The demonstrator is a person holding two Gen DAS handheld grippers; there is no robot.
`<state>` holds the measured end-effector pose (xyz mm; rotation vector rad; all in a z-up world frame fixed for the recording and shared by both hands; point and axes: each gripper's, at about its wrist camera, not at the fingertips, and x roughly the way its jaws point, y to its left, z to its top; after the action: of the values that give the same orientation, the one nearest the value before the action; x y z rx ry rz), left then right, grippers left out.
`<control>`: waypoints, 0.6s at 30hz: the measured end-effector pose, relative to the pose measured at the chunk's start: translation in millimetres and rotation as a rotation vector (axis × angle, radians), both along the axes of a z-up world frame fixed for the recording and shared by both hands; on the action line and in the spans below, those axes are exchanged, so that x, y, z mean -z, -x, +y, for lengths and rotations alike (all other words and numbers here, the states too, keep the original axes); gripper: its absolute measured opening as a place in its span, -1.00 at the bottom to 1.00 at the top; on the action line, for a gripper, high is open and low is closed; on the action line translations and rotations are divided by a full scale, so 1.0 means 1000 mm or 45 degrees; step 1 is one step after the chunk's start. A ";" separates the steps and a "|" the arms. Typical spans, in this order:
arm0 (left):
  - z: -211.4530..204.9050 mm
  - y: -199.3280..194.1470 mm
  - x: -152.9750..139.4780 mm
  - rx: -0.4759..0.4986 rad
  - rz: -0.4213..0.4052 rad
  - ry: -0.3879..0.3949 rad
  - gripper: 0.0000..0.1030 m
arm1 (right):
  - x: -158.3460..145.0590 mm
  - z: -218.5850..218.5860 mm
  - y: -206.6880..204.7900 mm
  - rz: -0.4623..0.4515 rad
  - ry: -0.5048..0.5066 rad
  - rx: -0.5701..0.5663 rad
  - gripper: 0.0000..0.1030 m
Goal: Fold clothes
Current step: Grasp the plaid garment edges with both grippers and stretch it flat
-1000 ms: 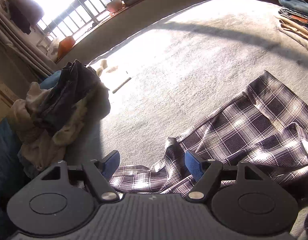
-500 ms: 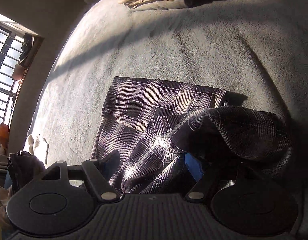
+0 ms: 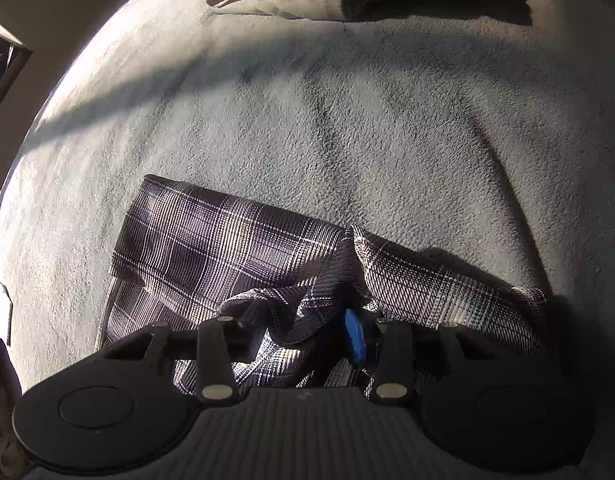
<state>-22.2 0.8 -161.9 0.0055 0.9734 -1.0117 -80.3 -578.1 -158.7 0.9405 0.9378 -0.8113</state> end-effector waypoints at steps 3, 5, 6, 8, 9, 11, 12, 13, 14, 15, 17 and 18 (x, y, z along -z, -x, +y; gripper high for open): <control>0.006 -0.001 -0.002 -0.026 0.004 0.023 -0.93 | -0.014 0.005 0.012 -0.080 0.054 -0.025 -0.81; 0.011 0.002 -0.010 -0.023 -0.013 0.062 -0.95 | -0.037 0.010 0.029 -0.151 0.101 -0.060 -0.82; 0.014 0.004 -0.015 -0.016 -0.023 0.088 -0.95 | -0.050 0.013 0.040 -0.189 0.119 -0.070 -0.82; 0.021 0.009 -0.025 0.002 -0.044 0.140 -0.95 | -0.075 0.014 0.066 -0.256 0.165 -0.085 -0.82; 0.024 0.012 -0.029 0.013 -0.053 0.153 -0.95 | -0.085 0.015 0.079 -0.277 0.187 -0.089 -0.82; 0.027 0.018 -0.031 0.038 -0.053 0.148 -0.95 | -0.097 0.013 0.112 -0.297 0.236 -0.089 -0.82; 0.028 0.020 -0.030 0.048 -0.051 0.128 -0.95 | -0.099 0.011 0.125 -0.294 0.250 -0.077 -0.82; 0.026 0.022 -0.027 0.055 -0.042 0.098 -0.95 | -0.095 0.008 0.136 -0.282 0.248 -0.059 -0.82; 0.024 0.024 -0.023 0.063 -0.028 0.067 -0.95 | -0.087 0.005 0.147 -0.264 0.238 -0.039 -0.82; 0.022 0.024 -0.017 0.055 -0.009 0.031 -0.95 | -0.077 0.001 0.158 -0.239 0.217 -0.018 -0.82; 0.018 0.022 -0.005 0.018 0.042 -0.032 -0.91 | -0.041 -0.007 0.169 -0.160 0.174 -0.027 -0.83; 0.018 0.020 0.001 -0.004 0.072 -0.052 -0.91 | -0.024 -0.008 0.173 -0.111 0.156 -0.024 -0.83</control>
<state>-41.8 18.5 -163.2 0.0091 1.0456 -0.9937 -253.0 -586.2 -134.7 0.8525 0.8109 -0.7969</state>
